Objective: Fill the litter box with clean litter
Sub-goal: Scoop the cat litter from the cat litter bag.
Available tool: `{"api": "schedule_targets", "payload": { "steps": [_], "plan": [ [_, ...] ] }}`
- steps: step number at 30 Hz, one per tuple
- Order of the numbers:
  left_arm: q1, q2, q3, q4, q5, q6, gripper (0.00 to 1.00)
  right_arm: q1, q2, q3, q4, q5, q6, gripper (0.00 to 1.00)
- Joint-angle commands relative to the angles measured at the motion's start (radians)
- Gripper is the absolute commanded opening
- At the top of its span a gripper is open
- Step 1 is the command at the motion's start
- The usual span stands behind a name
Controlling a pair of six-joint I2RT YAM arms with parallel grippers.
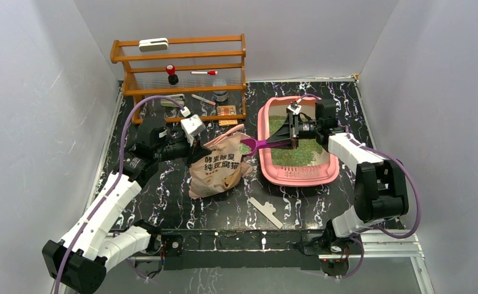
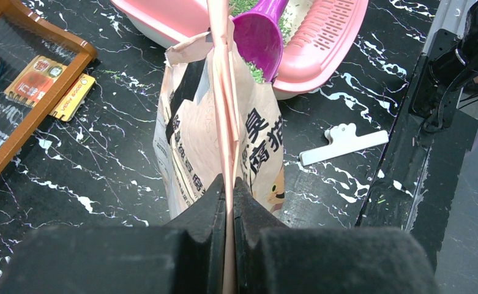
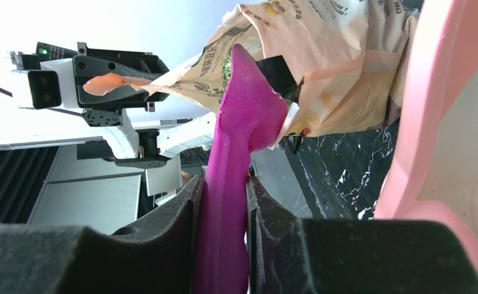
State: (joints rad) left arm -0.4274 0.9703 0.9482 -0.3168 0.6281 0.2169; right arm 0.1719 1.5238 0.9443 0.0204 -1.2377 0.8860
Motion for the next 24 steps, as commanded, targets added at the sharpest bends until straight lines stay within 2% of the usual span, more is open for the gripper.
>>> {"api": "schedule_targets", "payload": {
  "steps": [1, 7, 15, 18, 20, 23, 24],
  "plan": [
    [-0.004, -0.021, 0.013, 0.022, 0.024, 0.003, 0.00, 0.065, -0.024, 0.051, 0.016, -0.024, 0.005, 0.00],
    [-0.004, -0.032, 0.014, 0.025, 0.024, 0.001, 0.00, -0.057, -0.042, 0.012, -0.006, -0.080, -0.032, 0.00],
    [-0.004, -0.018, 0.004, 0.046, 0.043, -0.015, 0.00, 0.015, -0.060, -0.080, 0.265, -0.038, 0.186, 0.00],
    [-0.004, -0.020, 0.001, 0.050, 0.038, -0.013, 0.00, 0.031, -0.048, -0.085, 0.230, -0.070, 0.143, 0.00],
    [-0.004, -0.028, 0.006, 0.042, 0.034, -0.013, 0.00, -0.011, -0.061, -0.102, 0.173, -0.054, 0.104, 0.00],
    [-0.004, -0.043, -0.023, 0.066, 0.037, -0.019, 0.00, 0.070, -0.023, -0.119, 0.436, -0.039, 0.294, 0.00],
    [-0.004, -0.040, -0.028, 0.072, 0.037, -0.020, 0.00, 0.085, -0.008, -0.091, 0.435, -0.058, 0.287, 0.00]
  ]
}}
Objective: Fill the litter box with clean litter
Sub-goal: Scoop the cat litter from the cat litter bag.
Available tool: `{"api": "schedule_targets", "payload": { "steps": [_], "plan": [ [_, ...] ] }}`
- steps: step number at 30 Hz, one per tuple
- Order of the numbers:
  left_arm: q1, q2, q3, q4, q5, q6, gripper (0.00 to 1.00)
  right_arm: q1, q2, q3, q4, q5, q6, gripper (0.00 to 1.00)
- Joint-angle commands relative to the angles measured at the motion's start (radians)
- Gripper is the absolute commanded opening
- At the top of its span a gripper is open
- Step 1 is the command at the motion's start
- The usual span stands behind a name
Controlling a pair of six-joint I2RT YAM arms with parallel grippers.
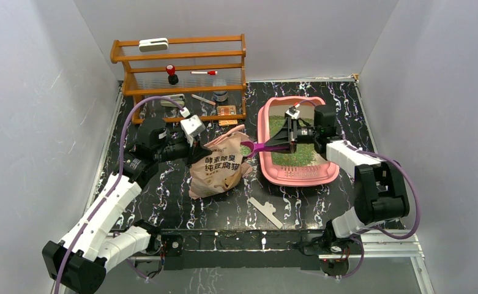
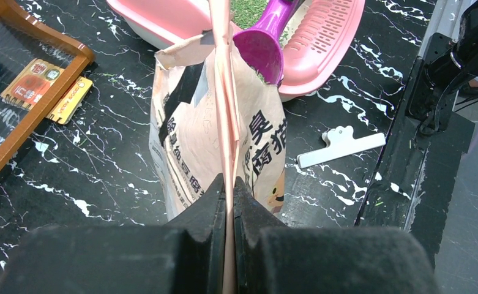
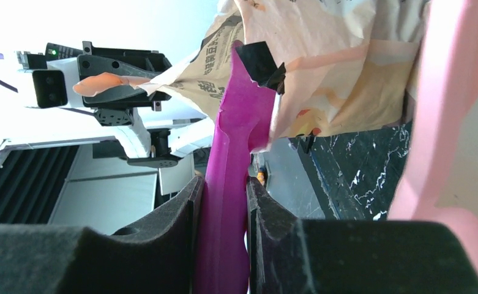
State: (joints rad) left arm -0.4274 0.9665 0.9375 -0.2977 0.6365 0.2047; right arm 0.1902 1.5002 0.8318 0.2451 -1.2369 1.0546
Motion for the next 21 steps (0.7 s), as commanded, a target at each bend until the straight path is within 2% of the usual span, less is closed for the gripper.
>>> {"api": "schedule_targets", "payload": {
  "steps": [1, 3, 6, 7, 9, 10, 12, 13, 15, 16, 18, 19, 20, 21],
  "plan": [
    [-0.004, -0.030, -0.014, 0.052, 0.030, -0.012, 0.00, 0.058, 0.016, 0.043, 0.106, -0.063, 0.065, 0.00],
    [-0.004, -0.023, 0.004, 0.030, 0.035, -0.017, 0.00, -0.006, 0.003, 0.077, -0.074, -0.039, -0.095, 0.00],
    [-0.004, -0.041, -0.006, 0.037, 0.029, -0.008, 0.00, 0.005, -0.014, 0.038, 0.078, -0.067, 0.018, 0.00],
    [-0.004, -0.043, -0.010, 0.038, 0.023, -0.006, 0.00, 0.008, -0.021, 0.036, 0.068, -0.085, 0.004, 0.00],
    [-0.004, -0.040, 0.000, 0.029, 0.020, -0.004, 0.00, -0.044, -0.046, 0.043, -0.082, -0.061, -0.095, 0.00],
    [-0.004, -0.040, 0.001, 0.027, 0.024, -0.004, 0.00, -0.049, -0.057, 0.031, -0.066, -0.040, -0.075, 0.00],
    [-0.004, -0.037, -0.007, 0.045, 0.033, -0.006, 0.00, -0.006, -0.047, 0.014, 0.076, -0.077, 0.024, 0.00],
    [-0.004, -0.028, -0.006, 0.048, 0.034, -0.007, 0.00, 0.001, -0.046, 0.018, 0.070, -0.086, 0.016, 0.00],
    [-0.004, -0.016, 0.007, 0.045, 0.033, -0.016, 0.00, -0.050, -0.061, 0.035, -0.072, -0.078, -0.087, 0.00],
    [-0.004, -0.015, 0.012, 0.045, 0.036, -0.021, 0.00, -0.074, -0.069, 0.026, -0.089, -0.063, -0.093, 0.00],
    [-0.004, -0.019, 0.008, 0.055, 0.043, -0.021, 0.00, -0.052, -0.078, -0.003, 0.055, -0.079, 0.010, 0.00],
    [-0.004, -0.020, 0.004, 0.063, 0.040, -0.019, 0.00, -0.039, -0.077, -0.002, 0.072, -0.096, 0.024, 0.00],
    [-0.004, -0.019, 0.004, 0.064, 0.037, -0.017, 0.00, -0.046, -0.081, 0.009, 0.021, -0.102, -0.018, 0.00],
    [-0.004, -0.017, 0.006, 0.062, 0.033, -0.017, 0.00, -0.080, -0.091, 0.026, -0.105, -0.097, -0.087, 0.00]
  ]
}}
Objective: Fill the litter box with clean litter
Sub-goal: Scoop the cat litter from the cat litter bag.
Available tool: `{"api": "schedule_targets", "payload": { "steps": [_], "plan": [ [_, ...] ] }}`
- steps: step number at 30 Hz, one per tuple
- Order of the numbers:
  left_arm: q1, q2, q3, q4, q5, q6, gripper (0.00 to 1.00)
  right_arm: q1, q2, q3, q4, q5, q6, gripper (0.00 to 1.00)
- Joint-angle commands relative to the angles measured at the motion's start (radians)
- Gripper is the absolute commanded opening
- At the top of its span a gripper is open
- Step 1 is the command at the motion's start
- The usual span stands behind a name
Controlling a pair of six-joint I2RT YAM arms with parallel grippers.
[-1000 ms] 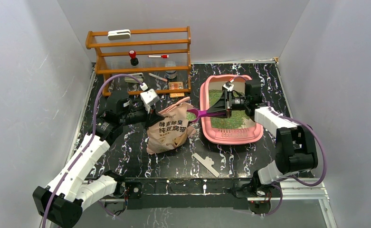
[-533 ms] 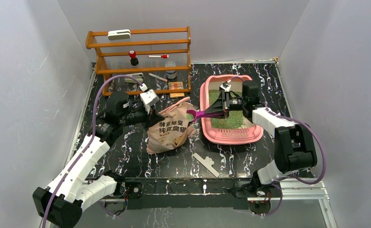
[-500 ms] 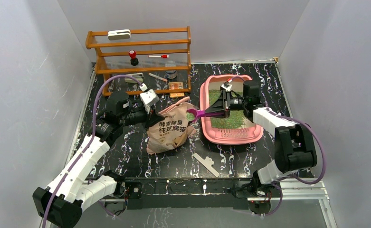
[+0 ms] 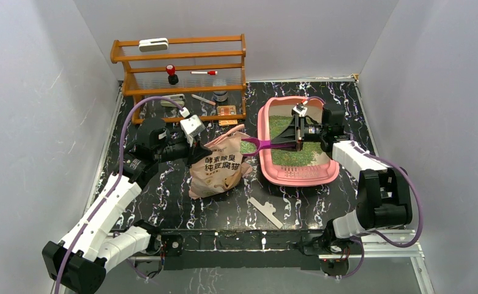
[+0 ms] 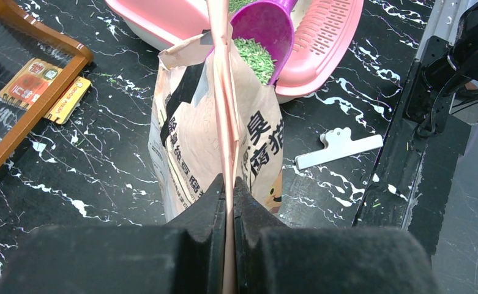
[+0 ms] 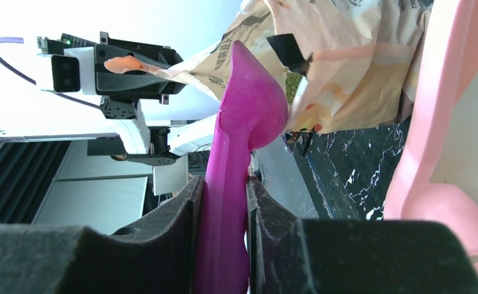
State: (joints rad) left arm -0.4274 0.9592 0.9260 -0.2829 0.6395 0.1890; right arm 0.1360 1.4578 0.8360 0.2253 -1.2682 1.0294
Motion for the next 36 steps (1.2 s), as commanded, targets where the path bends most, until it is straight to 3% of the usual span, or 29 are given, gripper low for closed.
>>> {"api": "schedule_targets", "payload": {
  "steps": [1, 36],
  "plan": [
    [-0.004, -0.011, 0.020, 0.044, 0.031, -0.003, 0.00, -0.054, -0.055, 0.033, -0.129, -0.061, -0.121, 0.00],
    [-0.004, -0.007, 0.018, 0.050, 0.037, -0.011, 0.00, -0.183, -0.119, -0.026, -0.164, -0.114, -0.141, 0.00]
  ]
}}
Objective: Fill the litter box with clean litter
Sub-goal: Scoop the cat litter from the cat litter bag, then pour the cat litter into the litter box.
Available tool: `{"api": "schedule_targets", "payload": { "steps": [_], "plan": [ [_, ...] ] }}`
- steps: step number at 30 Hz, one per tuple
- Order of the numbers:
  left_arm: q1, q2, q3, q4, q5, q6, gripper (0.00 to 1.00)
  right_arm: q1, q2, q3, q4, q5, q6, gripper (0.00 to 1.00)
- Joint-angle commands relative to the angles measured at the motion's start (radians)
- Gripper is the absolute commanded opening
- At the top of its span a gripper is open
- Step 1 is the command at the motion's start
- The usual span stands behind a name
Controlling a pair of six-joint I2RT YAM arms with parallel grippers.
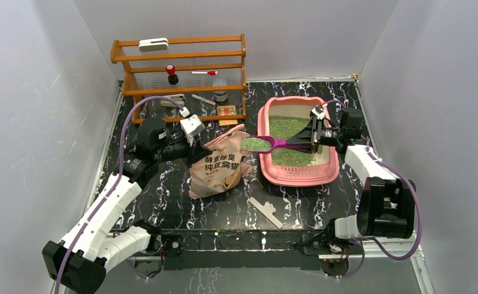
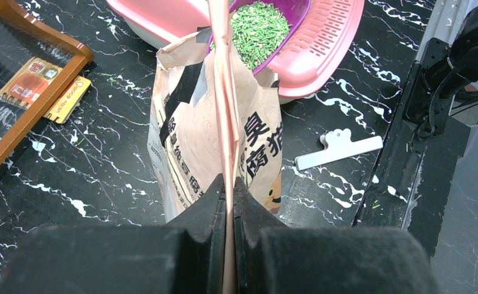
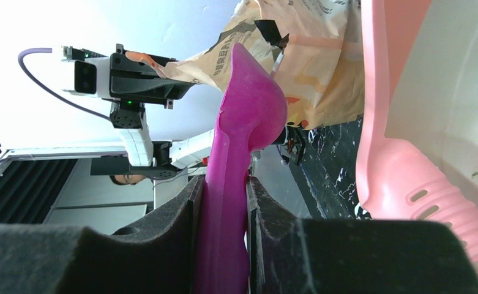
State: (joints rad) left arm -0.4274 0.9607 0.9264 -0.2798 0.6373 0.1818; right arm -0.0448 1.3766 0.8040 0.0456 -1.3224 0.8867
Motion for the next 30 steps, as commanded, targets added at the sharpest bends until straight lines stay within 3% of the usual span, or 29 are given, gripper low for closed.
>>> {"api": "schedule_targets", "payload": {
  "steps": [1, 18, 30],
  "plan": [
    [-0.004, -0.009, 0.017, 0.047, 0.041, -0.004, 0.00, -0.003, -0.039, 0.006, 0.017, -0.061, 0.002, 0.00],
    [-0.004, -0.018, 0.012, 0.062, 0.023, -0.004, 0.00, -0.048, -0.105, -0.024, 0.053, -0.065, 0.061, 0.00],
    [-0.004, -0.007, 0.011, 0.079, 0.036, -0.013, 0.00, -0.162, -0.141, -0.057, 0.062, -0.078, 0.077, 0.00]
  ]
}}
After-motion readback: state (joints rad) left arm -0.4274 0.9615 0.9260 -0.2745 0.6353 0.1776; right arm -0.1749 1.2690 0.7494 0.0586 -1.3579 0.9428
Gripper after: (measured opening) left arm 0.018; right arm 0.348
